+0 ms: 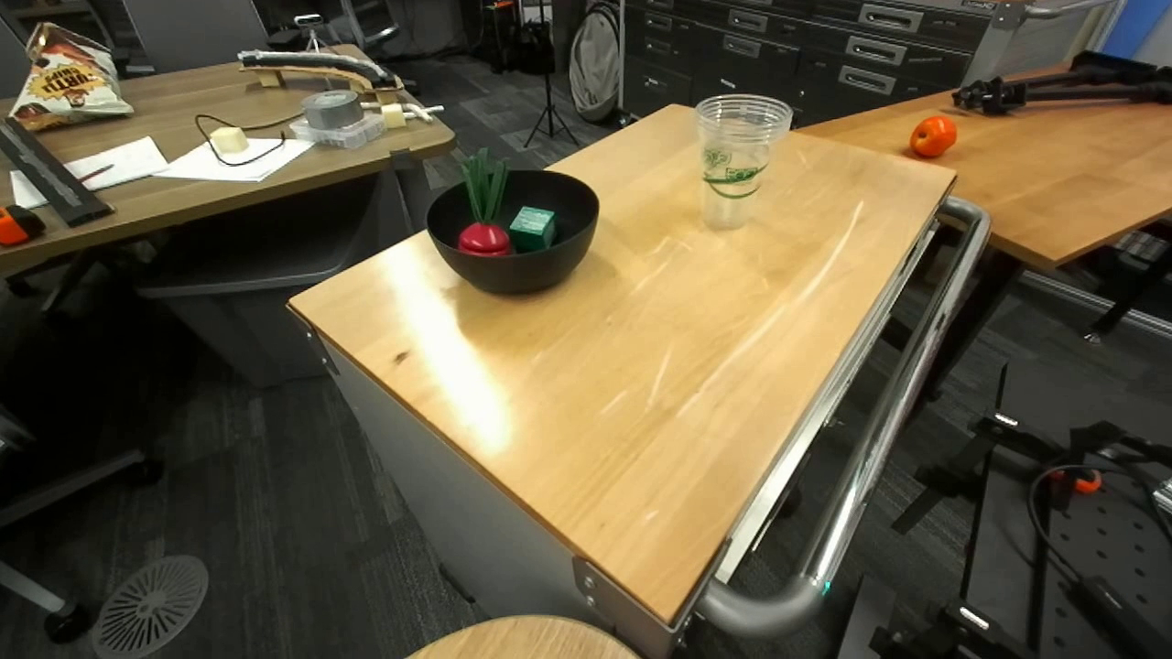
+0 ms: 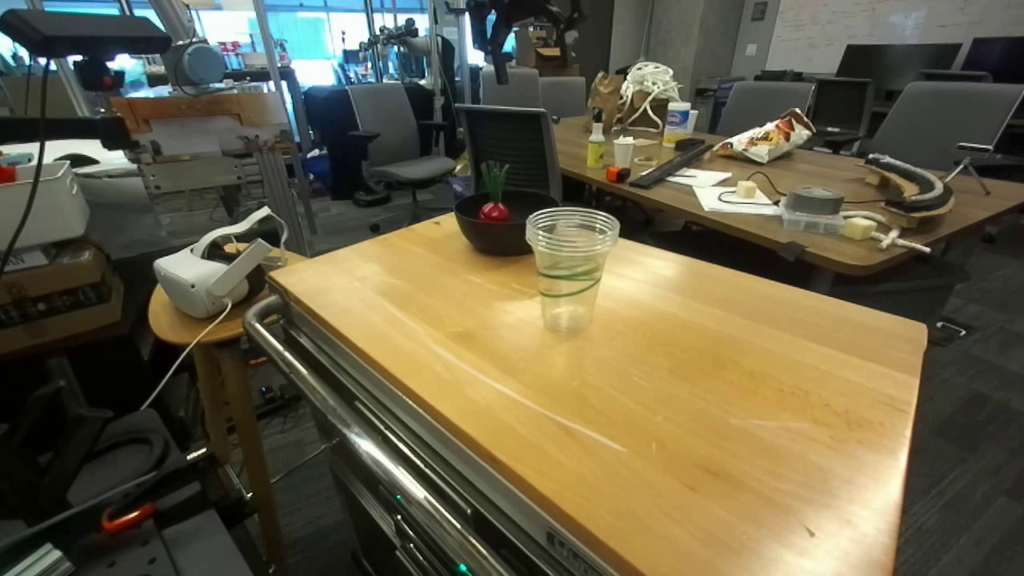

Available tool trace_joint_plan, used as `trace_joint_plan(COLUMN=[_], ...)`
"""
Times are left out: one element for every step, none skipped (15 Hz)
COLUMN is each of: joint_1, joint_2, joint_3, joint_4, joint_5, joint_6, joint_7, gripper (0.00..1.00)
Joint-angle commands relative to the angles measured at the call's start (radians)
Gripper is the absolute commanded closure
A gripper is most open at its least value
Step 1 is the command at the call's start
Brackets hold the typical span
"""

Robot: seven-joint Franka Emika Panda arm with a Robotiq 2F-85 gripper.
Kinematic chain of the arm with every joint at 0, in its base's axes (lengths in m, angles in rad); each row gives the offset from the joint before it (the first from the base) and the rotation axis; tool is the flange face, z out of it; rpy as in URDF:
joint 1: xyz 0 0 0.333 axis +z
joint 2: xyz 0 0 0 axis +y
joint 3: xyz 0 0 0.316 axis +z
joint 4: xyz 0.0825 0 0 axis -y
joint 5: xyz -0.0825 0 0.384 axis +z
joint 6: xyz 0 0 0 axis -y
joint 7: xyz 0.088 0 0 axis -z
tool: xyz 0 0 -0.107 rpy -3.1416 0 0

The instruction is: Stack the clear cups inside each other

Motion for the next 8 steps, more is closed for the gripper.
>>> trace_joint_plan(joint_1=[-0.021, -0.024, -0.026, -0.023, -0.016, -0.005, 0.006, 0.034], joint_2=[0.059, 0.078, 0.1, 0.122, 0.14, 0.161, 0.18, 0.185], joint_3=[0.0, 0.001, 0.002, 0.002, 0.001, 0.001, 0.002, -0.002], joint_4=[0.059, 0.074, 0.091, 0.11, 0.125, 0.146, 0.17, 0.182], joint_5=[0.135, 0.168, 0.2, 0.224, 0.237, 0.242, 0.24, 0.2], joint_6=[-0.138, -0.183, -0.229, -0.28, -0.312, -0.338, -0.357, -0.346], joint_7=[0.015, 0.027, 0.037, 0.063, 0.086, 0.113, 0.135, 0.165], gripper=[0.0, 0.0, 0.0, 0.0, 0.0, 0.0, 0.0, 0.0])
